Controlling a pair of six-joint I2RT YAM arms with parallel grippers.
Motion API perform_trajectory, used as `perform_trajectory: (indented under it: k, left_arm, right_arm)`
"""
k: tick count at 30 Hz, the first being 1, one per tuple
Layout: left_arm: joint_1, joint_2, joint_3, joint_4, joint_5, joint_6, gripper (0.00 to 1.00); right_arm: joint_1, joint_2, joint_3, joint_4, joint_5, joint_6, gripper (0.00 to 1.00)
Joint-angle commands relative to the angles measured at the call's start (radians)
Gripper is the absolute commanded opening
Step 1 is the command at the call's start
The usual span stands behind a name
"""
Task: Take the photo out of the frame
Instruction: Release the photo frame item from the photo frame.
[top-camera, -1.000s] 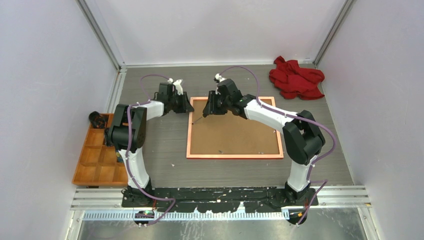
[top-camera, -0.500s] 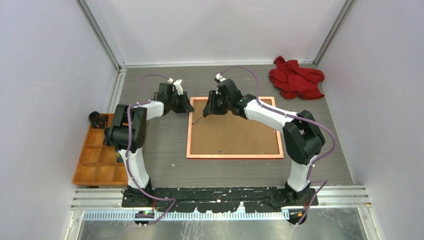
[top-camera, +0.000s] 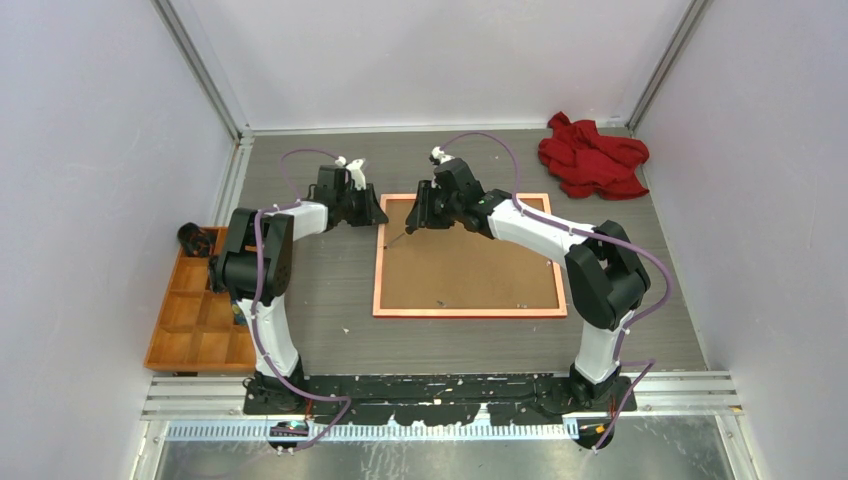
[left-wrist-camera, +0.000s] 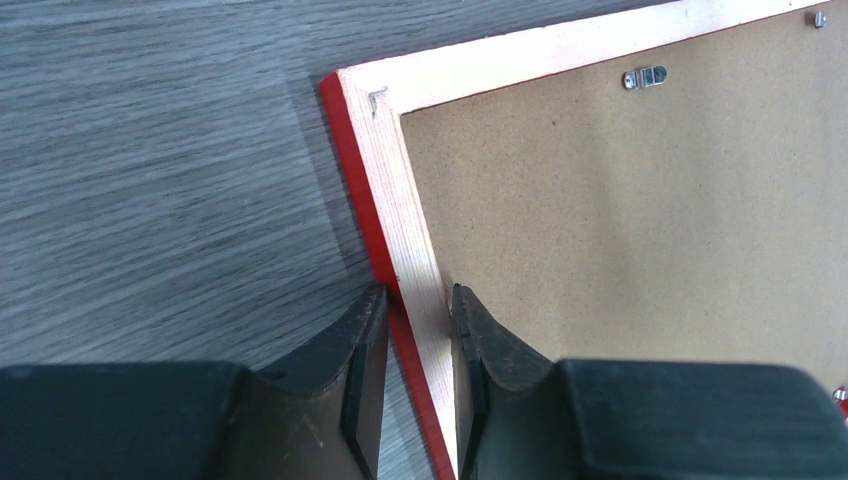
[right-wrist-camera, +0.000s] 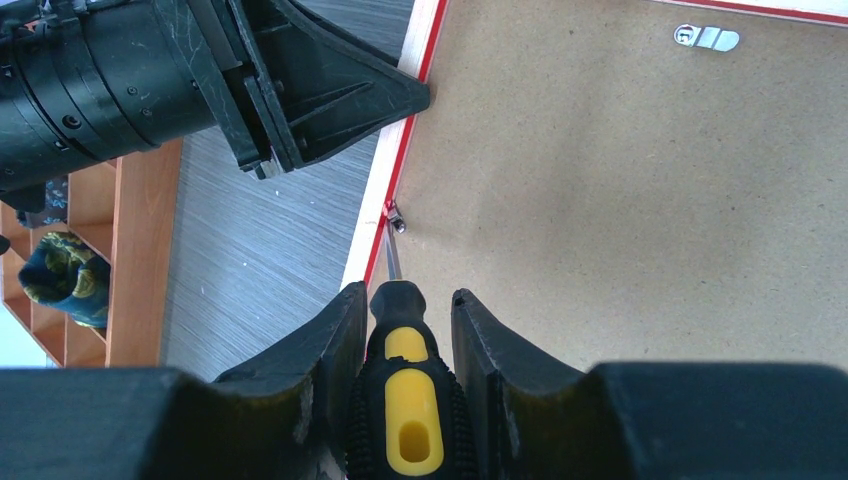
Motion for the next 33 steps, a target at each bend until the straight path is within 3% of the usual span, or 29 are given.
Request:
perform_trajectory:
  k: [1, 10, 17, 26, 33]
  left_arm:
    - [-0.006, 0.001, -0.027, -0.028, -0.015, 0.049, 0.23]
    - [-0.007, 0.000, -0.027, -0.027, -0.016, 0.048, 0.23]
    - [-0.007, 0.001, -0.027, -0.028, -0.015, 0.048, 0.23]
    - [-0.006, -0.001, -0.028, -0.026, -0.012, 0.050, 0.23]
    - [-0.006, -0.001, -0.029, -0.025, -0.012, 0.050, 0.23]
  right_arm:
    - [-0.008, -0.006, -0.002, -0.023, 0.062, -0.006, 0.01]
    - [-0.006, -0.008, 0.001, -0.038, 0.023, 0.047, 0.01]
    - [0.011, -0.018, -0.003, -0.016, 0.055, -0.043, 0.01]
    - [0.043, -0.009, 0.014, -0.021, 0.219, -0.159, 0.01]
    - [0.033, 0.001, 0.038, -0.073, 0.208, -0.074, 0.01]
